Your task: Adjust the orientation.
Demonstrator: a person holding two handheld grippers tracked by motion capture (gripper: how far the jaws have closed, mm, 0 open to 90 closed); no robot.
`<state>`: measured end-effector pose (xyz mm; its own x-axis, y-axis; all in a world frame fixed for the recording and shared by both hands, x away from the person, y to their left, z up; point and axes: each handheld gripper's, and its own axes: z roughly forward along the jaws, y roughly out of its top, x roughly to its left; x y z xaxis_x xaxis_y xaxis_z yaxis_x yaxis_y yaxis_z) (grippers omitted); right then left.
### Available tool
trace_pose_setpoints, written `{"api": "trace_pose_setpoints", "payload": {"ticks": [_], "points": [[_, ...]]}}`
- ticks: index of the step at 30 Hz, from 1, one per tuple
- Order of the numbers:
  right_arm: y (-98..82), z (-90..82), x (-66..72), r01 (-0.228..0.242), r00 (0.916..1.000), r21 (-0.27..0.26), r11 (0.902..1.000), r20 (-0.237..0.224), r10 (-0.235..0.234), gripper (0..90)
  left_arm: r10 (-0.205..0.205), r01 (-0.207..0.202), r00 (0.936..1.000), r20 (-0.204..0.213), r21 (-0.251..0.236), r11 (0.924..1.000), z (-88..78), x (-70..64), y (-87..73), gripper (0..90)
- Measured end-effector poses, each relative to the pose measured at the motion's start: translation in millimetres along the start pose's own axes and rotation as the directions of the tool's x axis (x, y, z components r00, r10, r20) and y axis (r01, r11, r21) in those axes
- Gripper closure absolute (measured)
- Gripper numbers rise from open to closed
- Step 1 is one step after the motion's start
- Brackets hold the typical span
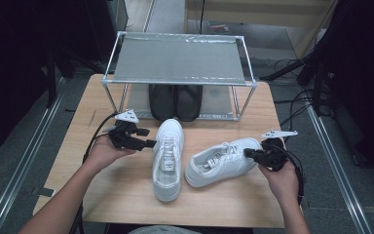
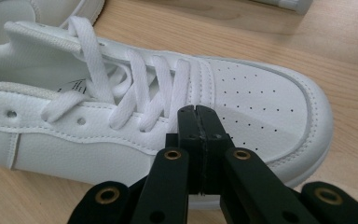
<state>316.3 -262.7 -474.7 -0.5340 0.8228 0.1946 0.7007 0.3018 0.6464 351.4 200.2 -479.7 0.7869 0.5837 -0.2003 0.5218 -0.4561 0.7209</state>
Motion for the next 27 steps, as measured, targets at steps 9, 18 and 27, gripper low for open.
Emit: {"api": "trace_pose_setpoints", "payload": {"ticks": [9,18,27], "points": [[7.9,8.2,-3.7,-0.004,0.9999,-0.009,1.0000,-0.016,0.004,90.0,-0.004,0.004,0.9999,-0.009,0.003,1.0000,-4.2,-1.1,-6.1,39.5],[17.9,18.9,-5.6,-0.005,0.9993,-0.023,0.9997,-0.037,0.004,90.0,-0.017,0.017,0.9996,-0.020,-0.003,0.9998,-9.2,-1.8,-12.4,39.4],[28.3,29.5,-2.1,0.022,0.9992,-0.030,0.9993,-0.033,-0.023,90.0,-0.020,0.020,0.9993,-0.033,-0.002,0.9998,-14.1,-2.7,-17.9,39.2]]}}
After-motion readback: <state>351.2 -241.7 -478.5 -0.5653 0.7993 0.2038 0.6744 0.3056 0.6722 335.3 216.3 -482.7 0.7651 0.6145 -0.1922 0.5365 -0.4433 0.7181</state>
